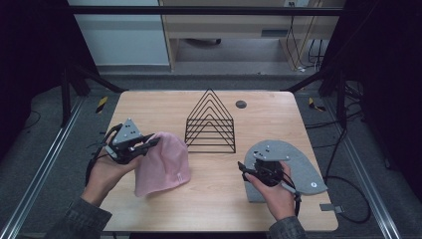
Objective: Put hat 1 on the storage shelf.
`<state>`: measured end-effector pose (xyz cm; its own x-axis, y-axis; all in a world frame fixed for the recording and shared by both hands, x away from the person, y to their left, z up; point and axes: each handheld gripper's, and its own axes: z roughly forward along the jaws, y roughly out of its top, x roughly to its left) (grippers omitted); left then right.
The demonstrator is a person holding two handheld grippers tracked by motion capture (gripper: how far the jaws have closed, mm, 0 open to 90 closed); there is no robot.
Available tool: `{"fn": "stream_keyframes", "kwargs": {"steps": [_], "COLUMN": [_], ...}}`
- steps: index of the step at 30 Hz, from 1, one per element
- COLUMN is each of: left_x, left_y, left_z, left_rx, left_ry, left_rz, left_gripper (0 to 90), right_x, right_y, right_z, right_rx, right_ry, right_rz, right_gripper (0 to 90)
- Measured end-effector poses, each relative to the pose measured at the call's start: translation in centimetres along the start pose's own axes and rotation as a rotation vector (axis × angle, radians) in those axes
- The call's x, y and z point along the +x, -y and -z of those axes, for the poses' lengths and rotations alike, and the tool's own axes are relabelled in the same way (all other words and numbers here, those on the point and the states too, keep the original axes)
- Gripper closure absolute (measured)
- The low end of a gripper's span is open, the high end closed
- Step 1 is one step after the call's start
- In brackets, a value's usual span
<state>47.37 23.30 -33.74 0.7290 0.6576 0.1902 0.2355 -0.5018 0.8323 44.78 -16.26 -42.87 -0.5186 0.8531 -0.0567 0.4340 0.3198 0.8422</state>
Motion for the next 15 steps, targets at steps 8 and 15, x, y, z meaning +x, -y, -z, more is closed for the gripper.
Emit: {"fn": "stream_keyframes", "kwargs": {"steps": [8,15], "left_x": [0.5,1.0], "left_y": [-2.2,-3.7], "left_z": [1.0,1.3], "left_rx": [-0.038,-0.049], "left_ry": [0.001,0.002], "left_rz": [-0.031,-0.039], "left_gripper": [80.4,80.4], "right_x": [2.0,3.3], "right_y": [-1.7,-2.9], "right_z": [-0.9,-1.4], "right_rx": [0.018,0.024], "right_ry": [-0.048,-0.09], "right_rz": [0.08,0.116], "right_gripper": [30.5,29.1]}}
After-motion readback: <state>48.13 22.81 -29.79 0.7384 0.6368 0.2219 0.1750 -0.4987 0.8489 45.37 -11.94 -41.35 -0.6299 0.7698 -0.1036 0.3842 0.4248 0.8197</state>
